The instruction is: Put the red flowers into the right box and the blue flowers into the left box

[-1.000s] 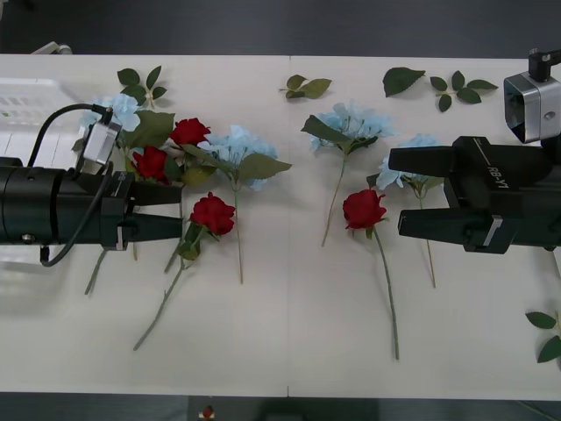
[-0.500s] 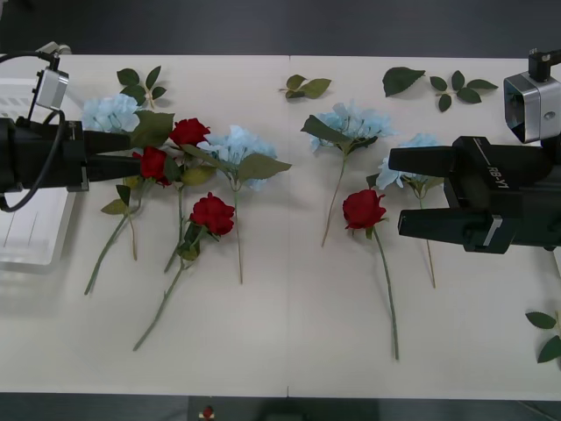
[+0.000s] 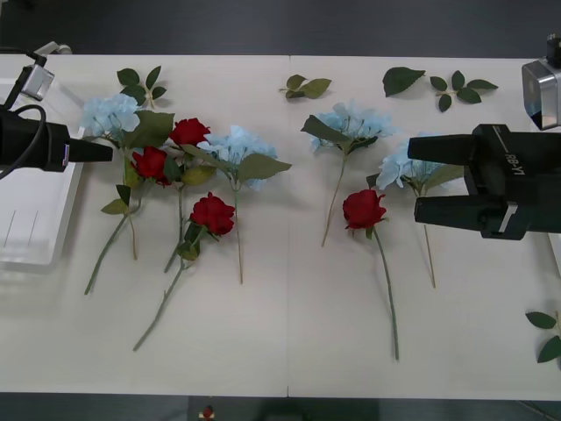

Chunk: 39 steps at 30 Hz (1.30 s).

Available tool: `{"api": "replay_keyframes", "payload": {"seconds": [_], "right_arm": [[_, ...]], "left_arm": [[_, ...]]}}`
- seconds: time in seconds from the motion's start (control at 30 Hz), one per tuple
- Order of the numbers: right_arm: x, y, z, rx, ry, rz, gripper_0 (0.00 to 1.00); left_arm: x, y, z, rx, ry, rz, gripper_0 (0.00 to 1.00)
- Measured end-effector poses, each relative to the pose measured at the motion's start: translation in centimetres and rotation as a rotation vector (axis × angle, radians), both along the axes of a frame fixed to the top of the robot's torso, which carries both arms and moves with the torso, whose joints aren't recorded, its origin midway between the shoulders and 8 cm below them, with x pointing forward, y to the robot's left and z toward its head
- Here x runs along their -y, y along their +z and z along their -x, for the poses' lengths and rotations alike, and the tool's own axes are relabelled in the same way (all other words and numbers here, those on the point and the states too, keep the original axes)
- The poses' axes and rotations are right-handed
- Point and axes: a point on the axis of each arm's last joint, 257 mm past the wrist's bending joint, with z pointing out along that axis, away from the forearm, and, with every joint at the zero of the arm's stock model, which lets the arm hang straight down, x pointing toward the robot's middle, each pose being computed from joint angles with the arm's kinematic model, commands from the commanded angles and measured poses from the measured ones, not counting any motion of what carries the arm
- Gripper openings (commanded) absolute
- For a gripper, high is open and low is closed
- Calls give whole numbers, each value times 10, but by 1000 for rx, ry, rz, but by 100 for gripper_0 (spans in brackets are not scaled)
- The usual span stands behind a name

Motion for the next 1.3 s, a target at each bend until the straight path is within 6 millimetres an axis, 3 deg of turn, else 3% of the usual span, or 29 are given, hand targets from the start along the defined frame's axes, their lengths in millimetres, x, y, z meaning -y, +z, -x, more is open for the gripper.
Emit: {"api": "replay_keyframes", "payload": {"seconds": [0.17,0.3,0.63,0.87,1.1,1.3], "right_arm": [[15,-5,-20,-138,-110,34,100],[31,-27,-37,-286,-228,98,100],[76,-86,-64,-658,-550,205,100],[91,-131,-96,-680,-677,400,100],[125,-160,-153,-632,-833,532,100],[152,-189,-179,-625,-924,634,100]], "left_arm": [[-3,-4,-12,56,25,-131,100],[-2,-9,-19,-50,206,-56,100],[-4,-44,-40,18,244,-215,100],[-13,-55,-53,62,295,-305,100],[-26,-71,-60,74,319,-370,100],[-33,-94,-57,78,301,-469,100]]}}
